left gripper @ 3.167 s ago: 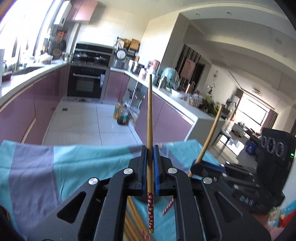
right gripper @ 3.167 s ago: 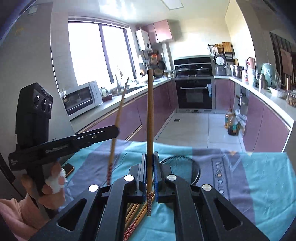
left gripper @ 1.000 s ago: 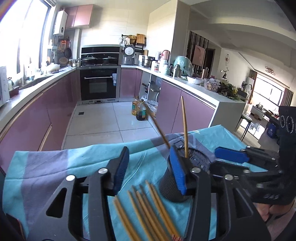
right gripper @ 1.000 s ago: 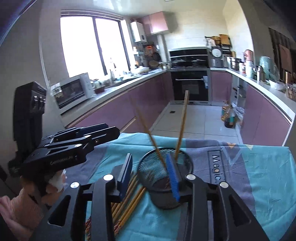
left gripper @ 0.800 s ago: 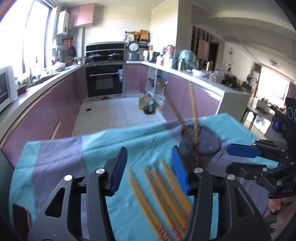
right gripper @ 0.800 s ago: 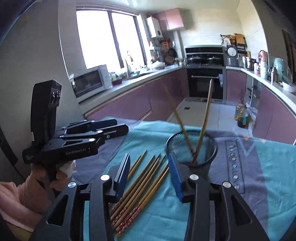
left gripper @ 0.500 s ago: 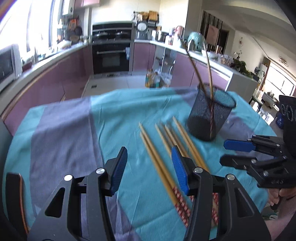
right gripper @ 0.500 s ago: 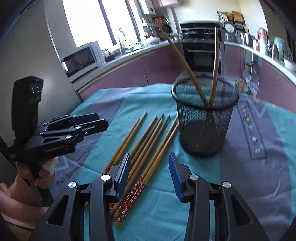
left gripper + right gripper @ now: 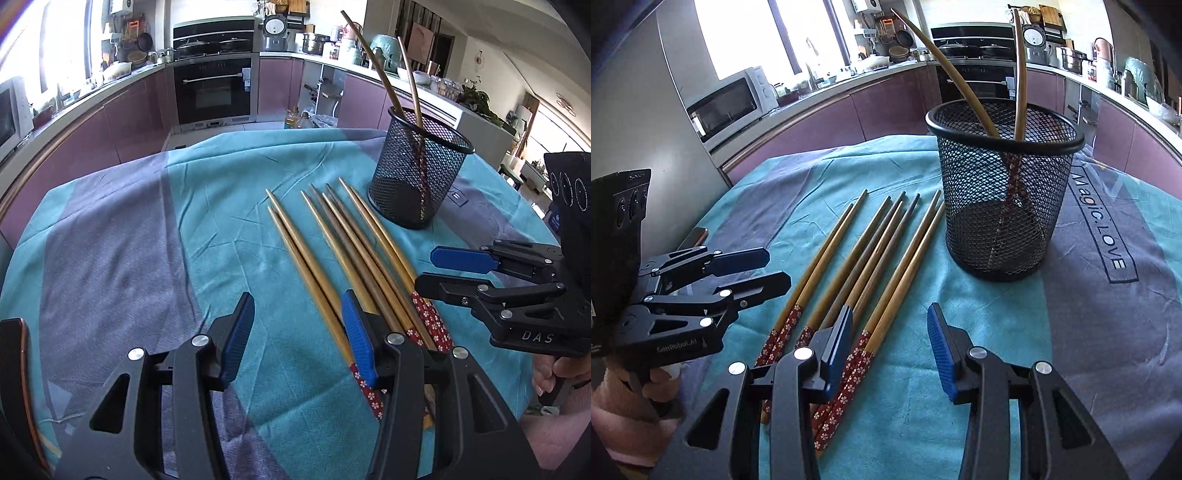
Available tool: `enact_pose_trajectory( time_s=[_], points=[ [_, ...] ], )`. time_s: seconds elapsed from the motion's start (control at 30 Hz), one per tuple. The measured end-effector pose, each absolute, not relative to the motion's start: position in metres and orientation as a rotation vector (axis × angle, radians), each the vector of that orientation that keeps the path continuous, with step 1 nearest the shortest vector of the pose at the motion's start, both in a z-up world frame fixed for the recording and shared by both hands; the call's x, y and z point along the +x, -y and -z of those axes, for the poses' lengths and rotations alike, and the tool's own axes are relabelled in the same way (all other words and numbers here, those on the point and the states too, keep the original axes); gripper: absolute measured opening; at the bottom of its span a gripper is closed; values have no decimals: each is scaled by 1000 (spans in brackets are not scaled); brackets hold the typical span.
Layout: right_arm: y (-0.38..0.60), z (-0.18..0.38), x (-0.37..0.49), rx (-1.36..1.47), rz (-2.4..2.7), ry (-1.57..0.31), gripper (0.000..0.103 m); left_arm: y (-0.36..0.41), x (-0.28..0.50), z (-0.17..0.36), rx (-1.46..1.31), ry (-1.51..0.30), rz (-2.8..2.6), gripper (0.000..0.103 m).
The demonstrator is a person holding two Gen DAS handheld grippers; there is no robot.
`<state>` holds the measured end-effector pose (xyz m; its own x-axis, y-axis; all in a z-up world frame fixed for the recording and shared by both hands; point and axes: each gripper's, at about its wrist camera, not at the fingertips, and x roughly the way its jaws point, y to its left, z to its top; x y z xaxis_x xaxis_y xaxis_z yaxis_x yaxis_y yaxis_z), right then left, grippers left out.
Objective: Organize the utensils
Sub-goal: 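Withdraw both grippers from the cup back over the remaining chopsticks, then close the left gripper on a chopstick while the right gripper grasps another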
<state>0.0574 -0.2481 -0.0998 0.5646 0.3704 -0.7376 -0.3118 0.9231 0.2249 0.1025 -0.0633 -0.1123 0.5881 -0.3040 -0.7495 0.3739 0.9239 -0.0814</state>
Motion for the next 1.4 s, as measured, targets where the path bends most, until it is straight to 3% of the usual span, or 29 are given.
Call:
enact_pose_trajectory(
  time_s=[0.83, 1.1, 1.4],
  points=[
    [252, 106, 60, -4, -334, -908, 30, 72, 115, 129, 90, -907, 413, 43],
    [240, 107, 79, -36, -308, -900, 29, 75, 127, 131, 91, -921, 403, 37],
    [245, 107, 89, 22, -300, -899, 15, 80, 146, 132, 70, -934, 380, 30]
  ],
)
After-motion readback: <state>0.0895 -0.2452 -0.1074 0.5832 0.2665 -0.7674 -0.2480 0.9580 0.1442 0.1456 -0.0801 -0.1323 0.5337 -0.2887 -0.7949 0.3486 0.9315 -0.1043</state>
